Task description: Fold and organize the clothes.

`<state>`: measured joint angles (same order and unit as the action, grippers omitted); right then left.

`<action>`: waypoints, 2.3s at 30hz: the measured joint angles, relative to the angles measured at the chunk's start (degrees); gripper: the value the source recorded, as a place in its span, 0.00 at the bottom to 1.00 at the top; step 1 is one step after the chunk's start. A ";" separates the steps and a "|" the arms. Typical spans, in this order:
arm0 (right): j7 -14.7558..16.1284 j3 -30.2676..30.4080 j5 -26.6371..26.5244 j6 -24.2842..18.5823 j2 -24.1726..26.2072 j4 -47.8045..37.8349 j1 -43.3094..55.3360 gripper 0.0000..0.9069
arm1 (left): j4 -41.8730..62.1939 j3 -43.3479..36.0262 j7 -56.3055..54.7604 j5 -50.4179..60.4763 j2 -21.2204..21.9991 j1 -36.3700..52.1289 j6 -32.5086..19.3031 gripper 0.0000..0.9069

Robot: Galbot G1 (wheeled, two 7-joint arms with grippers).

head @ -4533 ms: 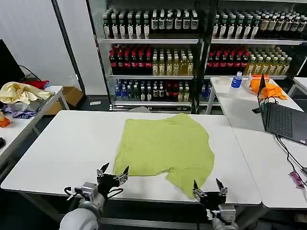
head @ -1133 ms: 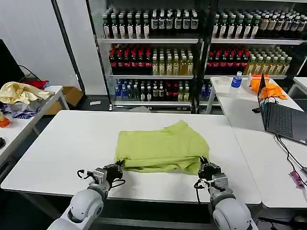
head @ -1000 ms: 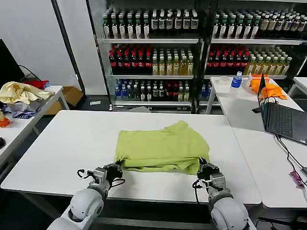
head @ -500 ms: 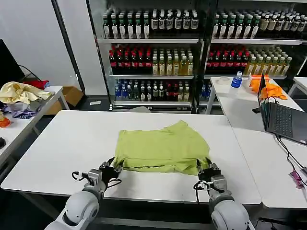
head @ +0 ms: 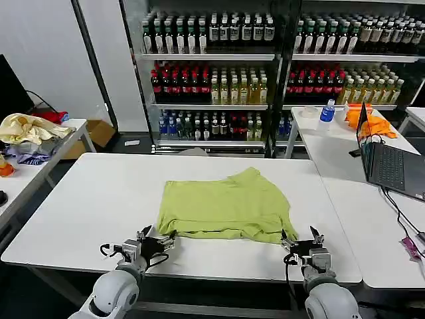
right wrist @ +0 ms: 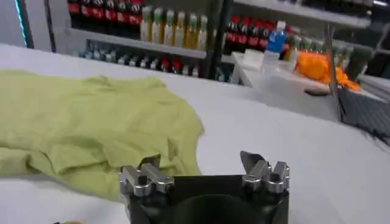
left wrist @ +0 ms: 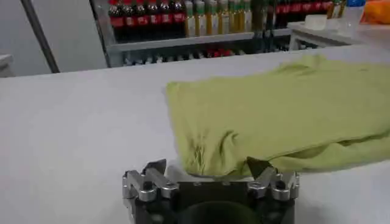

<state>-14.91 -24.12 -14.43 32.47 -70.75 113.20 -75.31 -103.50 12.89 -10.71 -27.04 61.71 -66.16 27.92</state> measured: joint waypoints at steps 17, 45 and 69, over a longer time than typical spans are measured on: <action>0.19 2.56 -3.15 0.20 -0.12 -4.59 1.94 0.00 | 1.91 -0.16 0.19 -0.23 -0.10 0.52 -0.52 0.01; 0.88 -3.07 1.24 -0.08 -0.24 14.24 -16.83 1.00 | -12.05 6.32 -0.59 0.62 -2.73 -14.04 0.59 1.00; -1.49 4.15 -5.48 0.73 2.22 -1.42 11.06 1.00 | -6.69 7.62 -1.69 -2.19 -7.99 -2.35 2.21 1.00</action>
<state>-16.40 -19.98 -19.90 33.20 -68.53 111.78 -64.25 -110.19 20.50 -12.41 -29.23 53.72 -68.51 30.13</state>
